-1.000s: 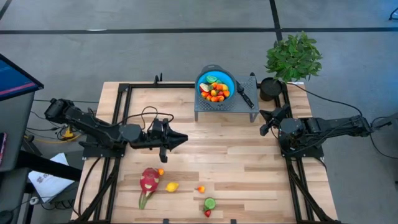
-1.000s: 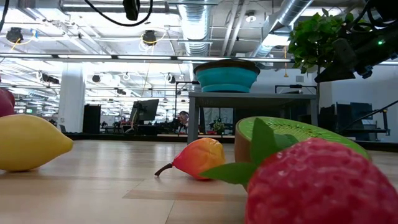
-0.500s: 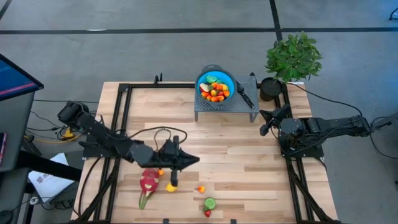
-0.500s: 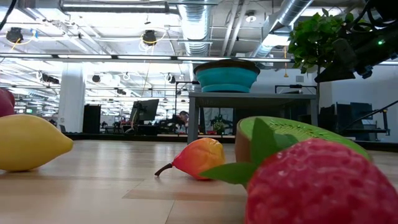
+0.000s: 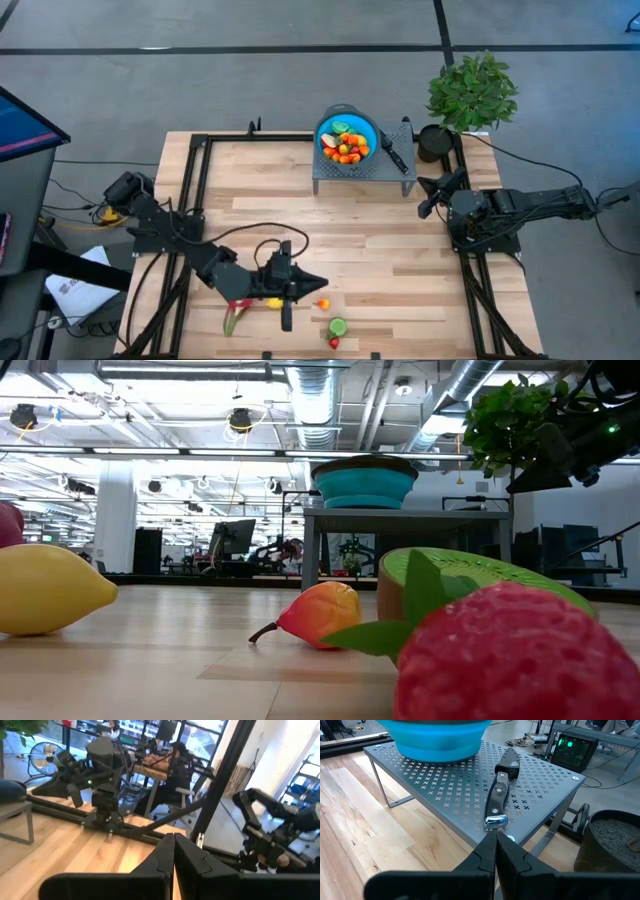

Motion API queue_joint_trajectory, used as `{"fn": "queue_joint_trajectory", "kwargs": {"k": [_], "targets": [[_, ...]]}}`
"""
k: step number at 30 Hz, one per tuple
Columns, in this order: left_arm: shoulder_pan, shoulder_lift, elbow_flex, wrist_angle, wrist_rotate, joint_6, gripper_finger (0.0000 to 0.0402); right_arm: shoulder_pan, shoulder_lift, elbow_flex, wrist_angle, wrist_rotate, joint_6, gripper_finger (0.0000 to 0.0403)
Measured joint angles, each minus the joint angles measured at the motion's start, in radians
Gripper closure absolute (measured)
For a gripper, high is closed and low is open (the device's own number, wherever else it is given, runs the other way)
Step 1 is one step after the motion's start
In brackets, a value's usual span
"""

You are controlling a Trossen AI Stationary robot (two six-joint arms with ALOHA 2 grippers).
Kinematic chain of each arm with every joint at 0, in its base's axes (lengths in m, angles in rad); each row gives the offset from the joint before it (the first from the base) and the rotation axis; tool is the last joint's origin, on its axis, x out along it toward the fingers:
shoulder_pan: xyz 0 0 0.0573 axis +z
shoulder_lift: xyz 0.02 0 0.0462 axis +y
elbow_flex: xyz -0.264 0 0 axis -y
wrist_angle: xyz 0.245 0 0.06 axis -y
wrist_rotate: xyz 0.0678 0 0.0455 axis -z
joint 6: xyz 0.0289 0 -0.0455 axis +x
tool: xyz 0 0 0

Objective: Pick & Place Fruit
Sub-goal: Put the lemon into the strainer bowl

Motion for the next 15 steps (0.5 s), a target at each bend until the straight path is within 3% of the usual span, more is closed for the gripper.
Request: {"fn": "queue_joint_trajectory", "kwargs": {"k": [4, 8, 12, 15], "targets": [[-0.007, 0.015, 0.014, -0.098, -0.002, -0.063, 0.0401, 0.0, 0.0, 0.0, -0.001, 0.0, 0.0, 0.0403], [-0.007, 0.014, 0.014, -0.355, 0.004, -0.288, 0.0401, 0.0, 0.0, 0.0, -0.002, 0.0, 0.0, 0.0403], [-0.007, 0.024, 0.013, -0.638, 0.098, -0.571, 0.0401, 0.0, 0.0, 0.0, -0.003, 0.0, 0.0, 0.0403], [-0.006, 0.064, 0.011, -0.729, 0.178, -0.691, 0.0401, 0.0, 0.0, 0.0, -0.005, 0.0, 0.0, 0.0403]]}}
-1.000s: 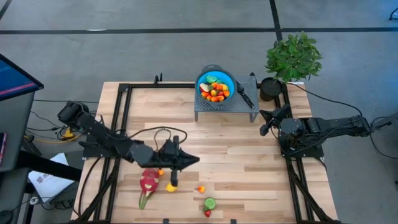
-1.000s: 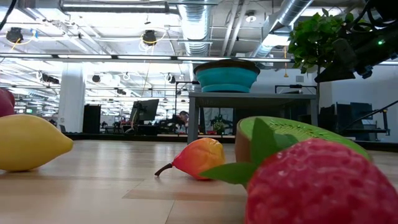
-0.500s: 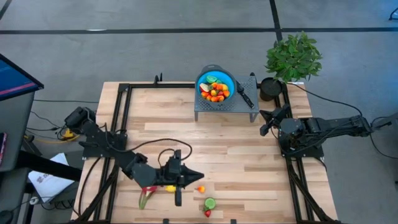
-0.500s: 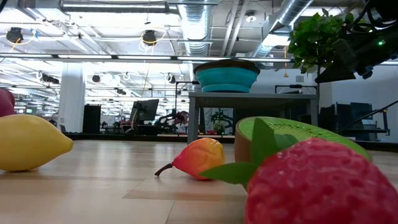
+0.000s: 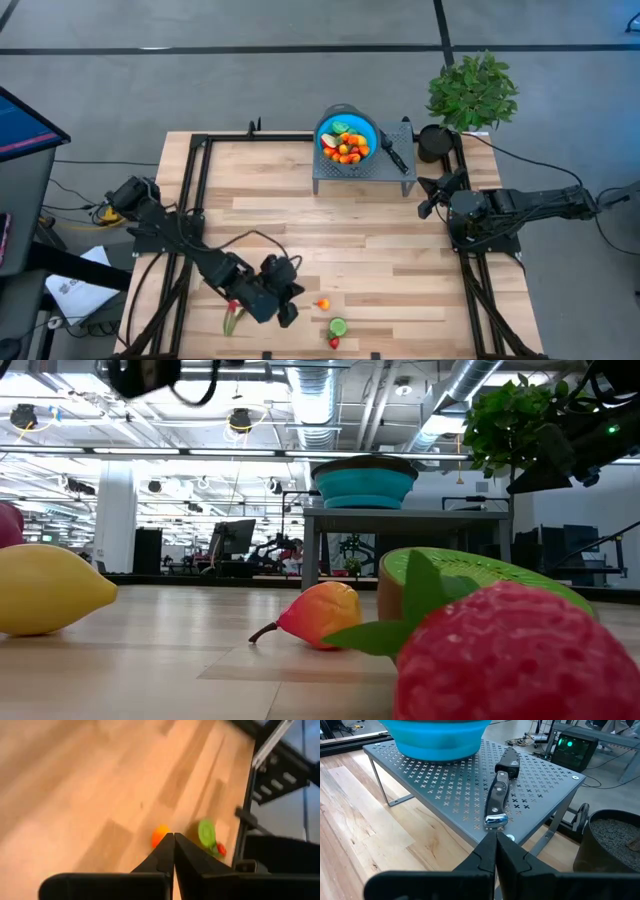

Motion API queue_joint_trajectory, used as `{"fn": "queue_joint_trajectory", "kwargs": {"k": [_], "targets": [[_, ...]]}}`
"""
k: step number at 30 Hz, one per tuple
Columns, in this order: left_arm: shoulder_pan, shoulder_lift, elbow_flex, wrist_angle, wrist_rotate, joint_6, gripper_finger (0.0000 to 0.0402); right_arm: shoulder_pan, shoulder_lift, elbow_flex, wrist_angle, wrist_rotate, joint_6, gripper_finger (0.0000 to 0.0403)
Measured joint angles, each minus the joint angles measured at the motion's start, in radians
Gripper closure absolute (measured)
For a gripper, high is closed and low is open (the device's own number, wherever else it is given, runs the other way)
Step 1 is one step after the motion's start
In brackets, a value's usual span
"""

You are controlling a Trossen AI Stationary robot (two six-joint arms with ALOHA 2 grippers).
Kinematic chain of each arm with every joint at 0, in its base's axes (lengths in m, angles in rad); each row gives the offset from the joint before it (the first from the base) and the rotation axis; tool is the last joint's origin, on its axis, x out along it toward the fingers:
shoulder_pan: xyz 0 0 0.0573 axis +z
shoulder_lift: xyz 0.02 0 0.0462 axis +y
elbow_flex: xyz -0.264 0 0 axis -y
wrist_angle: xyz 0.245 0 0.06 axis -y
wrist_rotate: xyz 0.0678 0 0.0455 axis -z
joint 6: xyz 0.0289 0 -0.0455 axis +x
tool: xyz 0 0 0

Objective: Pick & Place Fruit
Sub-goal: Put the lemon into the strainer bowl

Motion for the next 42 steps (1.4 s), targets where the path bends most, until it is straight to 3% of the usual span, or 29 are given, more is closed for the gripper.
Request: {"fn": "queue_joint_trajectory", "kwargs": {"k": [9, 17, 20, 27, 42], "targets": [[0.0, 0.136, 0.036, 0.008, 0.218, -0.113, 0.0401, 0.0, 0.0, 0.0, -0.005, 0.0, 0.008, 0.0403], [-0.003, 0.113, 0.095, -0.008, 0.296, -0.125, 0.0401, 0.0, 0.0, 0.0, -0.007, 0.0, 0.008, 0.0403], [-0.002, 0.091, 0.098, -0.118, 0.333, -0.126, 0.0401, 0.0, 0.001, 0.0, -0.008, 0.0, 0.008, 0.0403], [-0.002, 0.023, 0.099, -0.447, 0.337, -0.221, 0.0401, 0.0, 0.021, 0.001, -0.008, 0.001, 0.017, 0.0403], [0.001, 0.022, 0.099, -0.445, 0.338, -0.16, 0.0398, 0.0, 0.073, 0.0, -0.012, 0.001, 0.019, 0.0403]]}}
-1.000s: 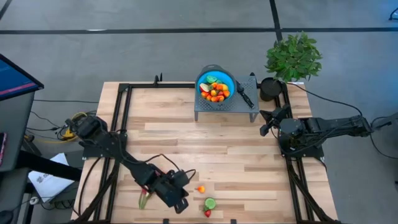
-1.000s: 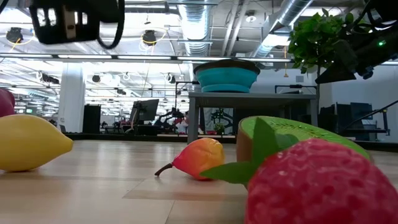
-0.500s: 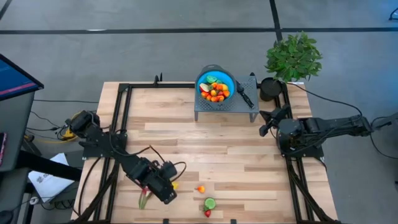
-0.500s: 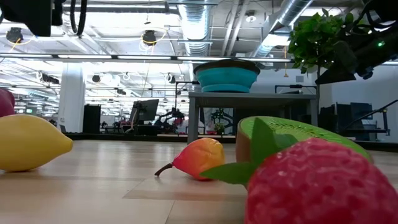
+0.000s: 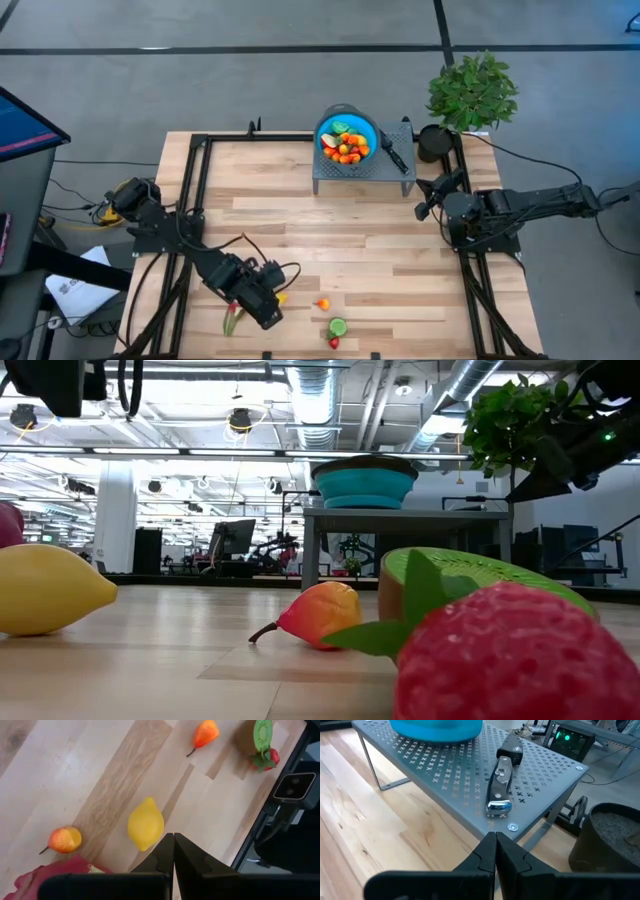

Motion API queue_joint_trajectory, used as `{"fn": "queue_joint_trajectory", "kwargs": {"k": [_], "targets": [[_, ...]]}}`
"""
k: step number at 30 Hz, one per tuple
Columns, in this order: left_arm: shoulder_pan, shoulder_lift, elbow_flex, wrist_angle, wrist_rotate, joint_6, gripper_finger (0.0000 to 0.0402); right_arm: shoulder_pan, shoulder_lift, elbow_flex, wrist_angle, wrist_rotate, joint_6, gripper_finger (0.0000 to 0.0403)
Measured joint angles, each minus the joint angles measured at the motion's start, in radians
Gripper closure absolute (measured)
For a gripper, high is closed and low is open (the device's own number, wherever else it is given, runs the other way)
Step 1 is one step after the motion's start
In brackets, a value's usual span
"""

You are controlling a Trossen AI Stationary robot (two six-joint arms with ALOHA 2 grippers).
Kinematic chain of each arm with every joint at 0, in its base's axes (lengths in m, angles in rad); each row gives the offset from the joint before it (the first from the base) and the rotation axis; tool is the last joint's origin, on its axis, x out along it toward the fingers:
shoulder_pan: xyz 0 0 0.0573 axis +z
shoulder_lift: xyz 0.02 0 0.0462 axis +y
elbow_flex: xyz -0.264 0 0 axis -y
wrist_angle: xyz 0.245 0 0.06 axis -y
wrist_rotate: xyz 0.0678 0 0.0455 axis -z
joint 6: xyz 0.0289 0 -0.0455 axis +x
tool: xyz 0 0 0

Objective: Pick & Place Fruit
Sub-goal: Put the lemon into the strainer bowl

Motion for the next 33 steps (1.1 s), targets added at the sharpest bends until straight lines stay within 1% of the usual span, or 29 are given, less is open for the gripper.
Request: {"fn": "queue_joint_trajectory", "kwargs": {"k": [4, 6, 8, 11, 20, 24, 28, 33], "targets": [[0.004, 0.0, 0.0, -0.002, 0.0, 0.092, 0.0394, 0.0, 0.007, 0.0, 0.003, 0.001, -0.001, 0.0403], [0.004, 0.0, 0.0, -0.003, 0.0, 0.1, 0.0383, 0.0, 0.007, 0.0, 0.001, 0.0, -0.003, 0.0403], [0.004, 0.0, 0.0, -0.004, 0.0, 0.102, 0.0365, 0.0, 0.006, 0.0, 0.003, 0.0, -0.003, 0.0403], [0.004, 0.0, 0.0, -0.005, 0.0, 0.102, 0.0325, 0.0, 0.007, 0.0, 0.002, 0.0, -0.003, 0.0403], [0.004, 0.001, -0.001, -0.004, 0.0, 0.1, 0.0183, 0.0, 0.006, 0.0, 0.003, 0.0, -0.003, 0.0403], [0.004, 0.001, -0.001, -0.001, 0.0, 0.1, 0.0137, 0.0, 0.006, 0.0, 0.003, 0.0, -0.003, 0.0403], [0.004, 0.001, -0.002, 0.0, 0.0, 0.1, 0.0114, 0.0, 0.006, 0.0, 0.003, 0.0, -0.003, 0.0403], [0.004, 0.001, -0.002, 0.0, -0.061, 0.098, 0.0112, 0.0, 0.006, 0.0, 0.003, 0.0, -0.003, 0.0403]]}}
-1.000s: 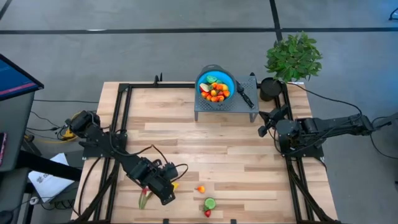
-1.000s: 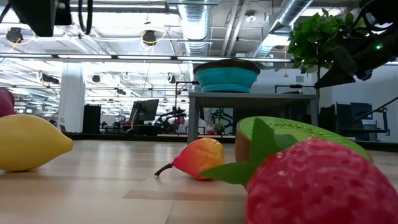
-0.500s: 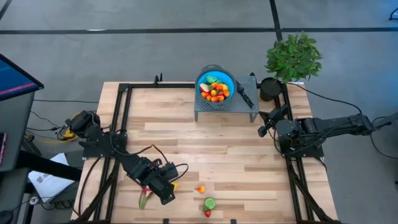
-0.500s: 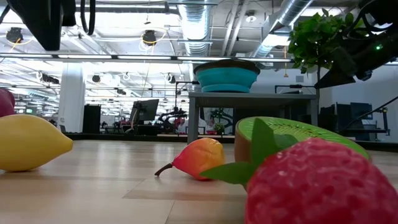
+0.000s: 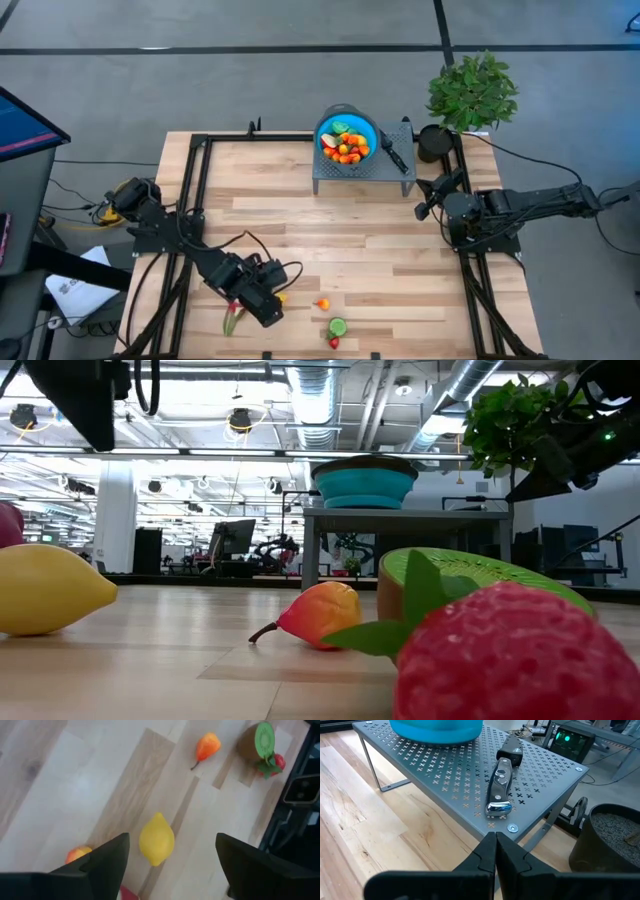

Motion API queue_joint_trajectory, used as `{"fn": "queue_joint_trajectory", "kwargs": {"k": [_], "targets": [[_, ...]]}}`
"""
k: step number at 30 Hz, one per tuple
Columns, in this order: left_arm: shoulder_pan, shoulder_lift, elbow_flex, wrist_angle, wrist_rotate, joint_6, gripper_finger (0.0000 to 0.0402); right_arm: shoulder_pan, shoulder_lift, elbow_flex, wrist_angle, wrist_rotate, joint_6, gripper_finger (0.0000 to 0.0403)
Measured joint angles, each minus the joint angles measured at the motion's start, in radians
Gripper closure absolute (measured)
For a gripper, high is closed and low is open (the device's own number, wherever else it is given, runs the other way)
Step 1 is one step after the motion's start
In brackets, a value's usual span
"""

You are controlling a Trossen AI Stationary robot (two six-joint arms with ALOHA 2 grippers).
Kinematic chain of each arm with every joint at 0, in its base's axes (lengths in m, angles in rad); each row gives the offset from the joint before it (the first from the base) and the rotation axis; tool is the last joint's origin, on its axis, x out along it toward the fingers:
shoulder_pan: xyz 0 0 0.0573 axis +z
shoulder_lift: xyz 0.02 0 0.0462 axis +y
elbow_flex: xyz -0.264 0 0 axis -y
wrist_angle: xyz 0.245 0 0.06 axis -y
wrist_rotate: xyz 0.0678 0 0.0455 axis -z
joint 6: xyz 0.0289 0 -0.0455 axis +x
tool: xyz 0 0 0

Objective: Pick & Place Fruit
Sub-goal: Put the lemon into the strainer bowl

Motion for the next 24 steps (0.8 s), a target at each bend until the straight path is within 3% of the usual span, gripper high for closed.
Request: {"fn": "queue_joint_trajectory", "kwargs": {"k": [5, 12, 18, 24], "targets": [[-0.001, 0.0, -0.033, 0.047, -0.012, 0.0, 0.0119, 0.0, 0.0, 0.0, 0.0, 0.0, 0.0, 0.0403], [-0.014, 0.0, -0.212, 0.336, 0.043, -0.007, 0.013, 0.0, 0.0, 0.0, 0.0, 0.0, 0.0, 0.0403], [-0.014, 0.001, -0.304, 0.365, 0.076, -0.062, 0.0138, 0.0, 0.0, 0.0, 0.0, 0.0, 0.0, 0.0403], [-0.014, 0.001, -0.367, 0.53, 0.077, -0.063, 0.0144, 0.0, 0.0, 0.0, 0.0, 0.0, 0.0, 0.0403]]}}
